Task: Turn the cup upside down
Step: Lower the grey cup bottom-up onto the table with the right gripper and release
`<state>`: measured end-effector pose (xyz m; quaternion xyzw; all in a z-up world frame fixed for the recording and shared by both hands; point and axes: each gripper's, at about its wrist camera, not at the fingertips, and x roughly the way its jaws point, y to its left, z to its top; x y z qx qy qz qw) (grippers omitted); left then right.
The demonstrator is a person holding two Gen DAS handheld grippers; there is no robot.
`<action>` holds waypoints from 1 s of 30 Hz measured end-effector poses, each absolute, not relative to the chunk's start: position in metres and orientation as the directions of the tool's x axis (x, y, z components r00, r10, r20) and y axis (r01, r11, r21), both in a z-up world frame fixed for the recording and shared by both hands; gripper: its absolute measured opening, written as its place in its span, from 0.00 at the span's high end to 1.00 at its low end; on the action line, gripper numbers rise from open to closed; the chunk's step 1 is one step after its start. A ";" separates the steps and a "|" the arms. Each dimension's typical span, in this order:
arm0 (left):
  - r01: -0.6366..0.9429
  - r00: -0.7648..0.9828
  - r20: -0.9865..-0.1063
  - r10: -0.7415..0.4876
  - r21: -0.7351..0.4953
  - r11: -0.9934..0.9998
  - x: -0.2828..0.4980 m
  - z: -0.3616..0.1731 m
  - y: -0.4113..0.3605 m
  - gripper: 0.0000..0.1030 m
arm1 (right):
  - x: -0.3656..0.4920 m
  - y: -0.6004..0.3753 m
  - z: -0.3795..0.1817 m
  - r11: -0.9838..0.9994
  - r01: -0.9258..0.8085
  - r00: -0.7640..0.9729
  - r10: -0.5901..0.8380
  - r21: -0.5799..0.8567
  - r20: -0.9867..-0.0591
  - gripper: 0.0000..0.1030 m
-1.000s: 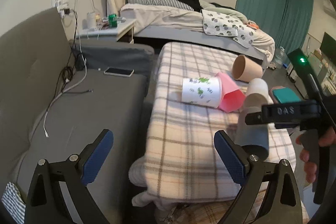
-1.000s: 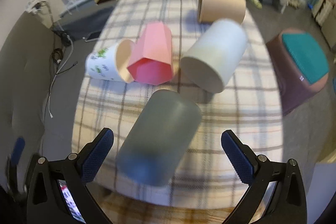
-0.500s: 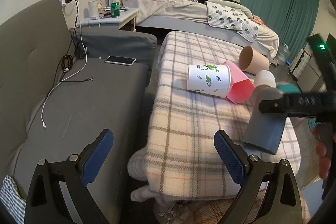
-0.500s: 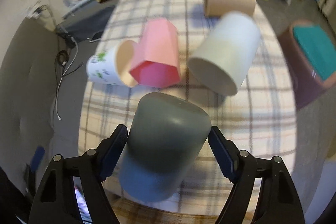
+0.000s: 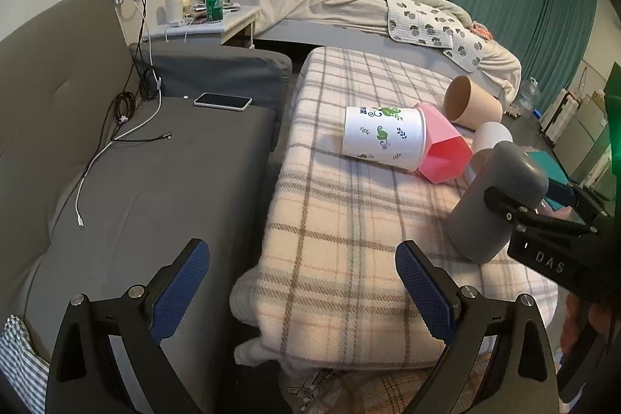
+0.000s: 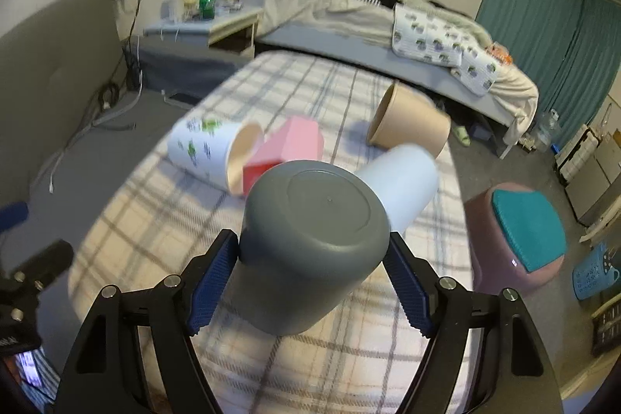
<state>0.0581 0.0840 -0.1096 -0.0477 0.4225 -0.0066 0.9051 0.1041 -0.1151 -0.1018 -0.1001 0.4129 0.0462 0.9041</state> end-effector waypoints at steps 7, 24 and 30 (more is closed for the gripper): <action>-0.030 0.634 -0.772 -0.042 -0.079 0.996 0.058 -0.107 0.079 0.03 | 0.099 -0.113 -0.106 0.970 -0.187 0.658 0.008 -0.153 -0.753 0.26; 0.007 0.790 -0.613 -0.011 -0.008 1.000 0.004 0.012 0.029 0.03 | 0.017 -0.166 0.009 0.989 -0.149 0.798 0.118 -0.004 -0.591 0.16; 0.058 0.868 -0.496 -0.033 0.035 0.998 -0.026 0.043 0.005 0.03 | -0.031 -0.197 0.059 0.992 -0.127 0.861 0.116 0.012 -0.496 0.10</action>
